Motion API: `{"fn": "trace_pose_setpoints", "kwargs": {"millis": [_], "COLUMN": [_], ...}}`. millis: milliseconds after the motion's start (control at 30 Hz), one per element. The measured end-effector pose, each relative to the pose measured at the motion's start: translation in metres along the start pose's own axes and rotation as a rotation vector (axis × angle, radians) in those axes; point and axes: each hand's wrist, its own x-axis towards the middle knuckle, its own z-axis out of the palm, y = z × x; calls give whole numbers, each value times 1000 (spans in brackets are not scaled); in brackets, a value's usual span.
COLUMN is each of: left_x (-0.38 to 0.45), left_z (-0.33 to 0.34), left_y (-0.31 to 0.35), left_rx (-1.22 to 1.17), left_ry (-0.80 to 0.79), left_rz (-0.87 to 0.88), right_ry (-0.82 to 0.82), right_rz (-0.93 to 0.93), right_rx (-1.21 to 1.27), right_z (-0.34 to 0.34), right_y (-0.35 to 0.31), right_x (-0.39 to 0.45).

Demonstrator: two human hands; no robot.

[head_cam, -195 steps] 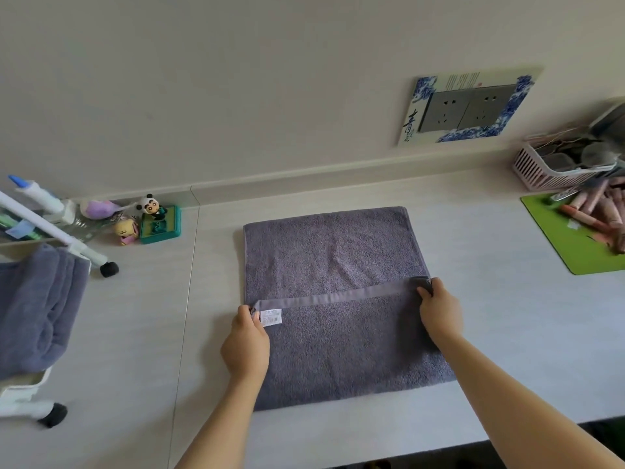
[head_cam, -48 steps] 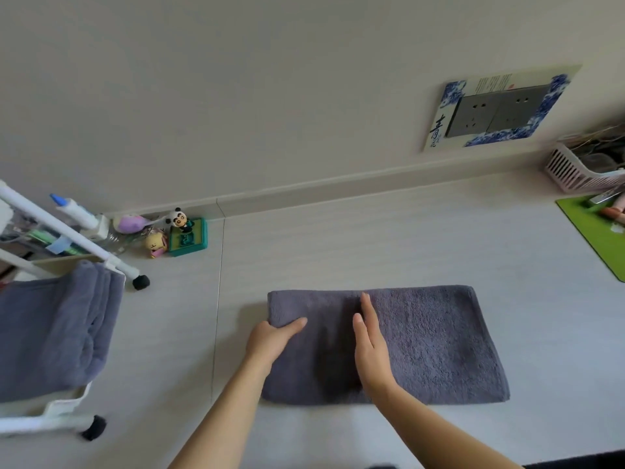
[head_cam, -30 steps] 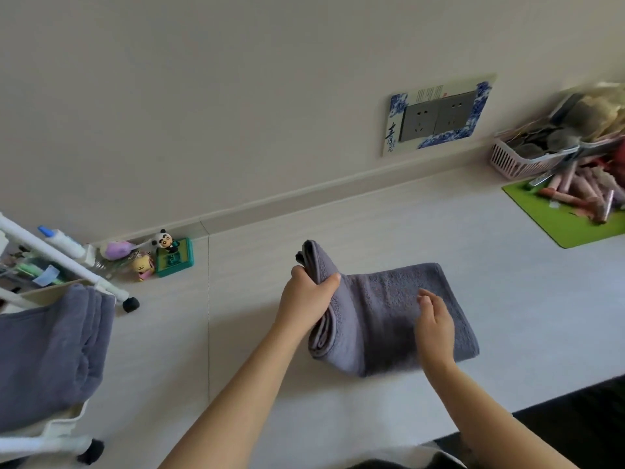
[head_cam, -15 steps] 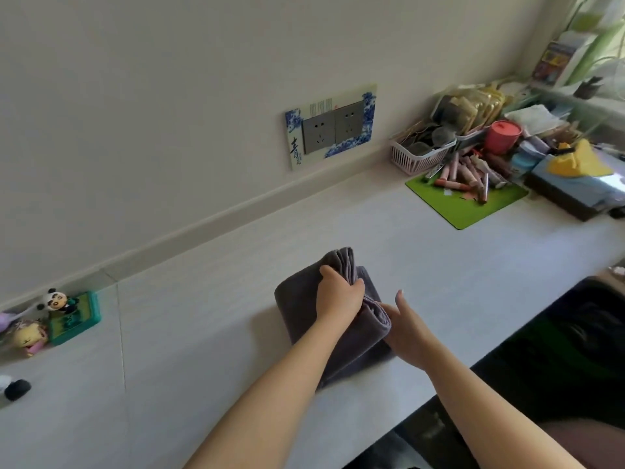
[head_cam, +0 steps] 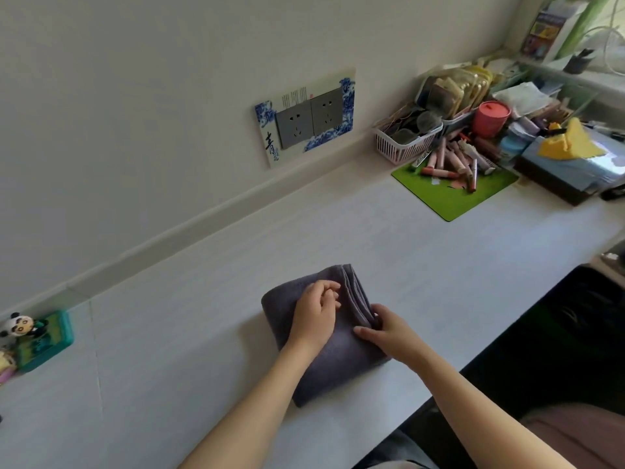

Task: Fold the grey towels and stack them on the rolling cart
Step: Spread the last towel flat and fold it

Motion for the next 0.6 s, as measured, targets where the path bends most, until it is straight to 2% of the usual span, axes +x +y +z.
{"fn": "trace_pose_setpoints", "kwargs": {"millis": [67, 100, 133, 200, 267, 367, 400, 600], "left_x": [-7, -10, -12, -16, -16, -13, -13, -11], "left_z": [-14, -18, -18, -15, -11, -7, -7, -5], "left_y": [-24, -34, -43, -59, -66, -65, -67, -75], "left_rx": [433, 625, 768, 927, 1001, 1055, 1064, 1040], "left_ry": [277, 343, 322, 179, 81, 40, 30, 67], "left_rz": [357, 432, 420, 336, 289, 258, 244, 255], "right_ry": [9, 22, 26, 39, 99, 271, 295, 281], "right_rz": [9, 2, -10, -44, -56, -114, -145, -109], "right_rx": [-16, -20, -50, -126, -260, -611, -656, -607], "right_z": [3, 3, 3, 9, 19, 30, 34, 50], "right_y": [6, 7, 5, -1, -8, -16, -17, 7], "right_x": [1, 0, -2, -5, -8, -11, -10, 8]}}
